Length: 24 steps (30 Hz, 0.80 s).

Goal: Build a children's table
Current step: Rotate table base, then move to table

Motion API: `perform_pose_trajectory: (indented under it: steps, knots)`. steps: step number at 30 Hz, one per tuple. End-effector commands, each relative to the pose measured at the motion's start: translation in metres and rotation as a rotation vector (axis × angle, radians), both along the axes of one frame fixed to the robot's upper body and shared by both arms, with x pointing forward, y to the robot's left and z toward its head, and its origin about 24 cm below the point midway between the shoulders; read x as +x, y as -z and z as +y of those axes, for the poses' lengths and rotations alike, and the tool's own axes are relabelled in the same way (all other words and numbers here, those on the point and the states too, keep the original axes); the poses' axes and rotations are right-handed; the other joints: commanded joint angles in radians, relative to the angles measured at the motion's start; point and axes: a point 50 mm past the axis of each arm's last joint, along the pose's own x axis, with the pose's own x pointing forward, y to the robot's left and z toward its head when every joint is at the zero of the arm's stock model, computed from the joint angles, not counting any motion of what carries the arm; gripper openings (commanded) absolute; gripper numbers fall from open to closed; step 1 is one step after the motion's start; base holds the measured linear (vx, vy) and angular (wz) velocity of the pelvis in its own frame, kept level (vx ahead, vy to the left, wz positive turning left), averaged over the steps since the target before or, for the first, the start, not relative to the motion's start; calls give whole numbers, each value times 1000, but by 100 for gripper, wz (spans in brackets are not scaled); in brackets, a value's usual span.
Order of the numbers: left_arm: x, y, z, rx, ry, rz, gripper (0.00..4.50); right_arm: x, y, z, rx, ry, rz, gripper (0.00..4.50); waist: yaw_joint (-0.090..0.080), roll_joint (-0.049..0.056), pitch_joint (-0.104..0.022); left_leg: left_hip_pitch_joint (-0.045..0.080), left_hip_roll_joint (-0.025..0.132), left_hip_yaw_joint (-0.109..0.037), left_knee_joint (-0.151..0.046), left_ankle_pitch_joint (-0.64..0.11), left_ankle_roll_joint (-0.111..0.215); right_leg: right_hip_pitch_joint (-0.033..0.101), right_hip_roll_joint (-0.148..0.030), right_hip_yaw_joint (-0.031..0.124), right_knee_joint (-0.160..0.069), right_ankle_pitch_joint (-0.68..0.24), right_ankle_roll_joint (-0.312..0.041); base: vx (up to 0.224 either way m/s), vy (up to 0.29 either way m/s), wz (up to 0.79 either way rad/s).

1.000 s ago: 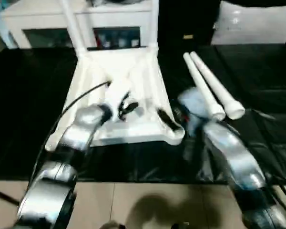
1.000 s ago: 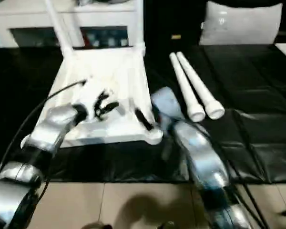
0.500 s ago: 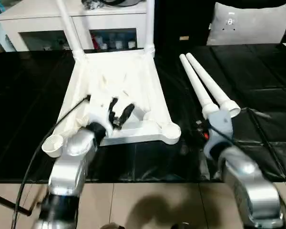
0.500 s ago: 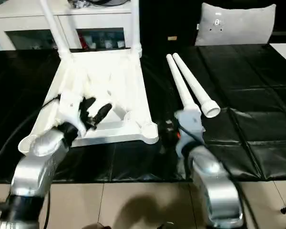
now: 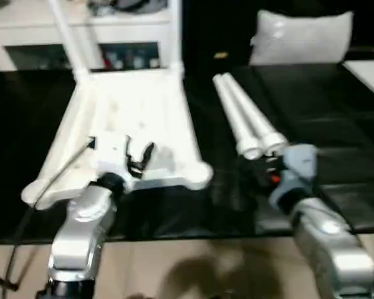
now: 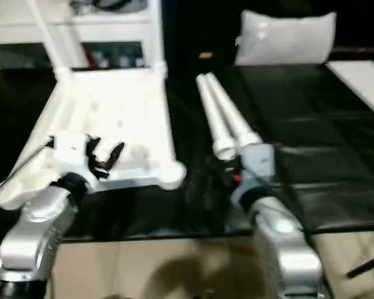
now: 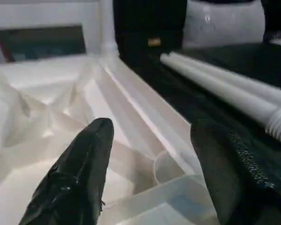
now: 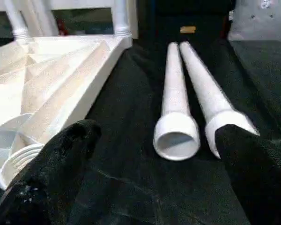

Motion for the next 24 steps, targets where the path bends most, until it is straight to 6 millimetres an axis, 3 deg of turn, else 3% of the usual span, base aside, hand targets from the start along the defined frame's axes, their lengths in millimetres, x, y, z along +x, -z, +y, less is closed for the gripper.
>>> perform_pose_trajectory:
  steps: [1,2,3,4,5,6,7,8,9,10,11,12,13,14,15,16,17,18,19,20,21,22,23,24]
  knots:
    - [-7,6,0,-7,-12,42,299,-2,1,5,-36,-37,41,450,5,25,-65,30,274,-137,-120,-29,214,47,-177,109,-19,-212,172,-8,-82,-8]
    - [-7,7,1,-3,-15,47,299,-2,2,5,-39,-44,47,450,-2,13,-53,34,298,-146,-141,-86,234,22,-206,155,69,-106,94,-6,-79,6]
    - [-8,10,2,11,-25,57,299,-3,4,7,-43,-57,48,450,7,3,-41,31,262,-117,-138,-137,204,9,-207,178,58,-93,56,-6,-79,6]
    - [-8,11,3,18,-28,61,299,-3,5,7,-48,-63,46,450,20,-31,-26,7,133,-65,-79,-234,56,31,-243,216,-53,-369,41,-70,-87,12]
    - [-11,16,5,34,-34,83,299,-4,10,7,-72,-56,50,450,36,-54,-22,11,52,-18,-12,-143,17,30,-238,211,-116,-655,162,-80,-102,10]
    - [-12,16,6,35,-37,86,299,-4,13,7,-74,-40,61,450,39,-54,-11,12,2,4,34,-16,20,18,-199,209,-165,-1030,260,-80,-102,10]
    - [-13,15,8,37,-43,92,299,-3,13,8,-39,-23,72,450,40,-63,-5,8,1,6,17,-15,22,25,-186,179,-172,-1014,278,-53,-68,-4]
    - [-13,14,10,42,-46,94,299,-1,13,10,-21,-21,76,450,53,-47,-18,36,25,4,-39,-42,28,34,-152,135,-172,-868,287,-64,-23,-1]
    - [-13,14,10,43,-45,93,299,-1,13,10,-21,-22,76,450,52,-37,-22,60,52,-3,-58,-76,30,18,-128,111,-174,-795,277,-64,-23,-1]
    - [-14,10,12,64,-41,83,299,0,12,16,-31,-57,76,450,37,6,-37,62,190,-72,-135,-210,65,70,-130,70,-125,-466,176,-65,12,7]
    - [-15,8,13,72,-42,80,299,0,12,19,-29,-79,78,450,43,27,-36,51,269,-100,-187,-356,64,87,-133,77,-2,-322,115,-82,39,-4]
    - [-15,8,13,73,-42,80,299,0,12,19,-29,-82,78,450,39,13,-7,23,250,-62,-260,-683,-2,77,-111,74,111,-169,36,-82,39,-4]
    - [-15,6,15,79,-42,79,299,1,12,23,-26,-106,76,450,59,12,-6,33,217,-33,-269,-800,-31,70,-96,73,136,-163,18,-62,10,11]
    - [-14,5,16,83,-40,81,299,1,12,25,-30,-115,72,450,66,-9,-1,67,159,1,-239,-865,-76,67,-113,126,111,-374,14,64,-51,14]
    - [-14,5,16,87,-40,84,299,2,12,26,-32,-119,70,450,57,-47,1,111,110,13,-172,-784,-104,28,-135,154,2,-655,38,64,-51,14]
    - [-15,4,17,86,-42,82,299,2,13,26,-37,-125,67,450,57,-56,8,63,71,-6,-28,-404,-93,68,-269,168,-143,-1096,51,55,-44,-7]
    - [-16,4,19,84,-48,82,299,2,13,28,-39,-127,65,450,79,-51,-16,49,71,-9,14,-119,-33,106,-292,218,-153,-1082,7,0,0,0]
    - [-16,4,20,84,-53,86,299,2,13,28,-37,-126,64,450,97,-42,-19,9,82,-16,-40,-34,-17,151,-255,200,-122,-848,-50,0,0,0]
    - [-15,5,20,84,-54,88,299,3,13,29,-36,-126,62,450,102,-29,-21,27,88,-9,-76,-17,-20,141,-220,175,-110,-730,-74,85,2,13]
    - [-15,5,20,83,-54,90,299,3,12,29,-36,-127,60,450,81,-20,-24,55,101,-5,-134,-90,-22,121,-146,133,-78,-554,-101,62,21,19]
    - [-15,5,20,93,-50,96,299,3,12,30,-37,-133,55,450,56,-6,-31,87,123,-22,-155,-180,-26,105,-120,116,-47,-406,-125,62,21,19]
    - [-15,5,20,92,-50,95,299,3,12,30,-37,-134,55,450,46,-1,-40,99,132,-35,-162,-184,-11,106,-118,109,-34,-315,-140,101,34,7]
    - [-14,4,19,84,-46,93,299,2,11,30,-40,-141,54,450,27,7,-46,126,144,-55,-169,-186,39,90,-117,97,-16,-187,-156,125,25,5]
    - [-14,3,18,79,-44,92,299,2,11,30,-40,-149,55,450,13,1,-45,140,151,-66,-166,-165,98,74,-122,93,-2,-110,-170,125,25,5]
